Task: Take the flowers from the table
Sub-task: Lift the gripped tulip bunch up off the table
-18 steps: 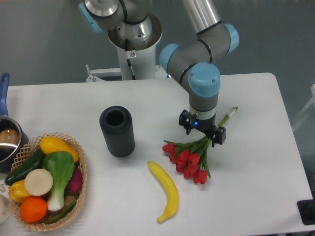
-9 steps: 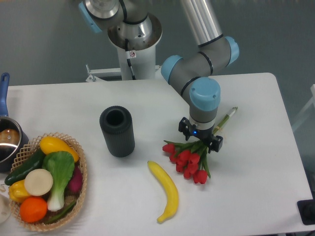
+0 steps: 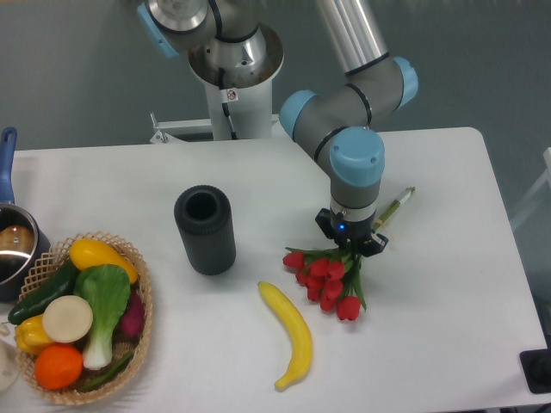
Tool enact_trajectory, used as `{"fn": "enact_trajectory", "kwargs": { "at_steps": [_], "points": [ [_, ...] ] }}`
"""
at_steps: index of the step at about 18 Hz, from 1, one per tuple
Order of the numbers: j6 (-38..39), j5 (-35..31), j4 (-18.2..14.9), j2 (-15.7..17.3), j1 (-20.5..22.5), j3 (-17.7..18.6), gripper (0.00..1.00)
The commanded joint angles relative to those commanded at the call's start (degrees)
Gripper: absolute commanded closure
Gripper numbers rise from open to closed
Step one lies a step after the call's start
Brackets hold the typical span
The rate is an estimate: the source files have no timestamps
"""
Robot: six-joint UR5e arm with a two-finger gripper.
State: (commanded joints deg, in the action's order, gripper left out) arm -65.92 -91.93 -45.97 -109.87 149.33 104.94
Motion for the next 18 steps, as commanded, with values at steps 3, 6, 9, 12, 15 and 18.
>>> {"fn": "enact_trajectory", "kwargs": {
  "at_steps": [3, 6, 9, 12, 15, 18],
  "points": [
    [2.2, 0.1, 0.1, 1.4, 0.2, -0.1, 1.00],
    [3.0, 0.0, -0.2, 2.5, 0.5, -1.2, 1.00],
    [5.8, 0.6, -3.4, 4.3, 2.5, -5.0, 1.00],
    [7.4, 1.6, -12.4, 4.3, 3.4, -11.8, 1.00],
    [7.3, 4.2, -19.9, 3.6, 3.3, -19.4, 1.00],
    [6.8, 5.0, -23.5, 2.4, 3.4, -24.0, 1.00]
  ]
}}
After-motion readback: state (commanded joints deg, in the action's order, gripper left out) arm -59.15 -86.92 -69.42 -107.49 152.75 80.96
